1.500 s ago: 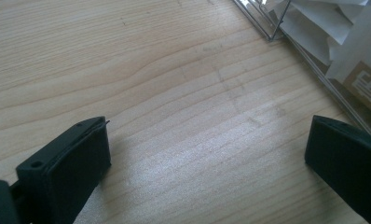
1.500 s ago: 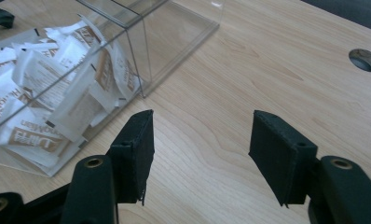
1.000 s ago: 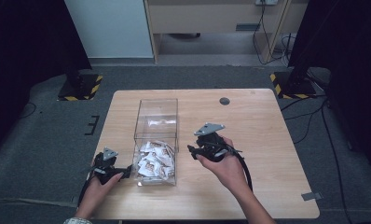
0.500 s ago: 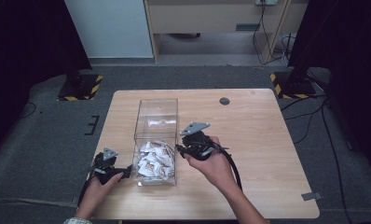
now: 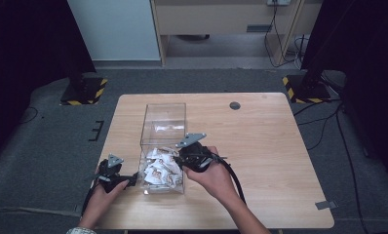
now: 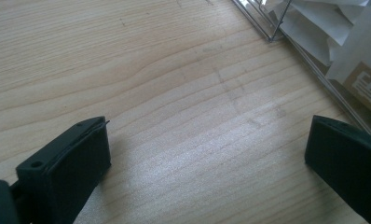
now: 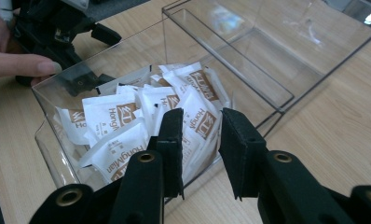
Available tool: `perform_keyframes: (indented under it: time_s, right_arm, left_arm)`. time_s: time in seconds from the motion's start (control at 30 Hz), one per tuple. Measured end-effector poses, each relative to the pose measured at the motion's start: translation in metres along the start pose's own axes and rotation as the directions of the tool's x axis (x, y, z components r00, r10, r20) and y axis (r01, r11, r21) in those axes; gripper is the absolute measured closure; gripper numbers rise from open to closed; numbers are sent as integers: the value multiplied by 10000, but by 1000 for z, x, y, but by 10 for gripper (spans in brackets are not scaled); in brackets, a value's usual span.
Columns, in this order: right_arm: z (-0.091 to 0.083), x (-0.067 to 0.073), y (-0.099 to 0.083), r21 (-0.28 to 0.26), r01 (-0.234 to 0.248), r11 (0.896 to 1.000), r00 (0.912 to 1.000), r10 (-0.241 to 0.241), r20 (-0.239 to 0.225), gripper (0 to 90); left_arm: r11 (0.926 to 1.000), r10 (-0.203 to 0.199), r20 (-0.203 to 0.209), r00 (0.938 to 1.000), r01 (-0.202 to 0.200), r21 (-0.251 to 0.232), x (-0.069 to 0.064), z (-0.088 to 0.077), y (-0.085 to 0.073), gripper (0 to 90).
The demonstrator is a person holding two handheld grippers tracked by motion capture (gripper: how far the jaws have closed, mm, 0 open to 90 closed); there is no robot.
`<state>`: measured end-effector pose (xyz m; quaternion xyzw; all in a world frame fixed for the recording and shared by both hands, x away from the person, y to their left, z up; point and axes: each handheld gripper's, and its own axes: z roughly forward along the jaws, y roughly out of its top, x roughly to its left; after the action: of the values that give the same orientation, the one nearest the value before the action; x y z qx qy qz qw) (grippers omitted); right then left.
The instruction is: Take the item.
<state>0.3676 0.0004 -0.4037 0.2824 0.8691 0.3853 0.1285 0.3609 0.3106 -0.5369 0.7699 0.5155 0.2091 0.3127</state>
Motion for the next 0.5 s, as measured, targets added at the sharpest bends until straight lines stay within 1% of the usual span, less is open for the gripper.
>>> perform_keyframes:
  time_s: [0.07,0.17,0.2,0.27,0.3,0.5]
  right_arm:
    - [3,4,0,-38,93,9999,9998,-93,-169,677]
    - [6,7,0,-43,157,9999,9996,-158,-245,671]
    - [8,10,1,19,207,9998,9993,-206,-316,664]
    - [10,12,1,12,218,9998,9993,-217,-319,662]
    - [13,14,0,54,242,9997,9991,-240,-352,652]
    - [25,18,-5,322,354,9989,9986,-340,-414,645]
  left_arm:
    - [10000,3,0,10000,-3,2,0,0,0,0]
    - [10000,1,-1,10000,-1,1,0,0,0,0]
    - [10000,1,0,10000,-1,2,0,0,0,0]
    - [10000,0,0,10000,0,1,0,0,0,0]
    - [10000,-2,1,10000,2,0,0,0,0,0]
    - [10000,-1,0,10000,1,0,0,0,0,0]
